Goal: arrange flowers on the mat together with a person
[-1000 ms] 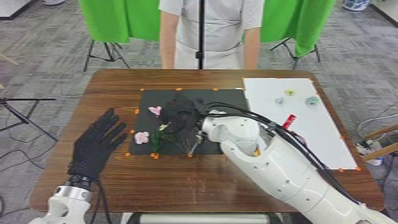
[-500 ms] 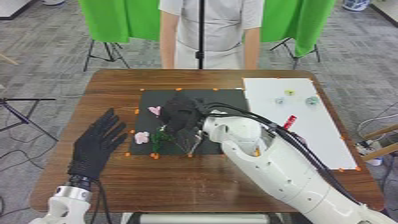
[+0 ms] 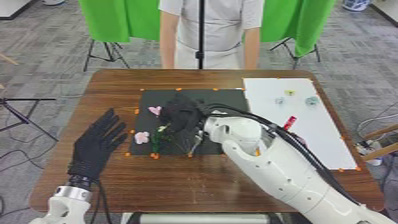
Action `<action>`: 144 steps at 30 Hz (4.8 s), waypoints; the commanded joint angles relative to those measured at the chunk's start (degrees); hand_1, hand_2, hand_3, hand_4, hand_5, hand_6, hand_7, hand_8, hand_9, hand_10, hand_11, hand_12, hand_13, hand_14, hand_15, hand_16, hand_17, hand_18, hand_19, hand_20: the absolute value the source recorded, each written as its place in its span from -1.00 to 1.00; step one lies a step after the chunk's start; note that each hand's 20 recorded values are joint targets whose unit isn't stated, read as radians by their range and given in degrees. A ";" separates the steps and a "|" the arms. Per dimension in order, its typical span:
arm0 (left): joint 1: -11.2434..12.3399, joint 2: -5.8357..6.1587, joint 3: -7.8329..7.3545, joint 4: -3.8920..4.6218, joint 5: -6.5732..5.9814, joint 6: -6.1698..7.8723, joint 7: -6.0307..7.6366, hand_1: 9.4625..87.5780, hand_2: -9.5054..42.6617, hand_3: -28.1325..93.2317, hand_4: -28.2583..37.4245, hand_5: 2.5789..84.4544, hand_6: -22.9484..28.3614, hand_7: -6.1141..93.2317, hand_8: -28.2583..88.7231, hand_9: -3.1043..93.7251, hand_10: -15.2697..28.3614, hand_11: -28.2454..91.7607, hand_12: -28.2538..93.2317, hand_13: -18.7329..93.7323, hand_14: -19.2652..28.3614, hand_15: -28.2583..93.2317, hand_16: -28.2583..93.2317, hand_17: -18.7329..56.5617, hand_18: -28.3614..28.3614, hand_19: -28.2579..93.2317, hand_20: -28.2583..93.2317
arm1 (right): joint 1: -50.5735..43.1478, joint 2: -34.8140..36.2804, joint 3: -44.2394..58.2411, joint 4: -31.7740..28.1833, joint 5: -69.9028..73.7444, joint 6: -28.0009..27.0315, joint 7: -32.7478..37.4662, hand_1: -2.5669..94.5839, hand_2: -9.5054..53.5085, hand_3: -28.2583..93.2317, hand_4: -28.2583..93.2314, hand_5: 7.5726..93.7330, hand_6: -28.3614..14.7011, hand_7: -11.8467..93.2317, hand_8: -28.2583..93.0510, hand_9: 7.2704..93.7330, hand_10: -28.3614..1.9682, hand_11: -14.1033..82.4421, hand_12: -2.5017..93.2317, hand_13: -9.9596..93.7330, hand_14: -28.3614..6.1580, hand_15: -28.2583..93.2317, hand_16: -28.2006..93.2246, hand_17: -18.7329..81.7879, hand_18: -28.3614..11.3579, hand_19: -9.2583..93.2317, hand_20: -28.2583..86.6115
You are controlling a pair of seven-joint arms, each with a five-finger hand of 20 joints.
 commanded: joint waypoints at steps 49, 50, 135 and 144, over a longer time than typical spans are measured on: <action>2.97 -7.70 -5.01 -2.28 3.76 -2.54 -0.68 -0.62 -0.76 0.61 -0.88 -0.35 0.01 -0.61 -0.65 -0.51 0.16 -0.34 -0.22 -0.36 0.32 -0.32 -0.43 -0.81 0.75 0.10 -0.38 | -45.83 16.47 56.23 -34.82 68.43 -4.80 19.31 -0.61 -0.49 0.83 -0.94 -0.26 0.09 -0.54 -0.69 -0.29 -0.09 -0.44 -0.50 -0.24 -0.13 -0.13 -0.16 -0.48 -0.70 0.10 0.01; 3.05 -7.84 -5.05 -2.23 3.69 -2.70 -0.86 -0.62 -0.76 0.61 -0.89 -0.35 0.01 -0.61 -0.65 -0.50 0.16 -0.34 -0.23 -0.37 0.32 -0.32 -0.43 -0.81 0.75 0.10 -0.38 | -49.28 14.99 59.59 -36.15 70.38 -4.05 19.27 -0.61 -0.50 0.82 -0.94 -0.26 0.09 -0.55 -0.69 -0.29 -0.08 -0.47 -0.51 -0.23 -0.13 -0.16 -0.16 -0.49 -0.71 0.08 -0.01; 3.19 -4.49 -0.15 -0.72 0.56 -0.91 1.10 -0.61 -0.76 0.62 -0.88 -0.34 0.00 -0.59 -0.66 -0.46 0.19 -0.31 -0.24 -0.33 0.37 -0.26 -0.46 -0.80 0.75 0.11 -0.38 | -63.26 4.36 63.07 -40.76 74.65 6.24 16.58 -0.59 -0.58 0.89 -0.93 -0.19 0.12 -0.47 -0.71 -0.18 -0.05 -0.39 -0.50 -0.11 -0.20 0.09 -0.23 -0.46 -0.72 0.14 0.00; 3.71 -4.08 -0.17 -1.05 -0.32 -0.52 1.17 -0.61 -0.76 0.62 -0.89 -0.34 0.00 -0.59 -0.65 -0.46 0.19 -0.31 -0.25 -0.32 0.36 -0.27 -0.45 -0.80 0.75 0.11 -0.38 | -61.60 3.93 61.90 -40.03 74.68 4.17 17.06 -0.59 -0.57 0.89 -0.93 -0.21 0.12 -0.47 -0.70 -0.18 -0.05 -0.38 -0.50 -0.08 -0.20 0.09 -0.23 -0.45 -0.72 0.15 0.00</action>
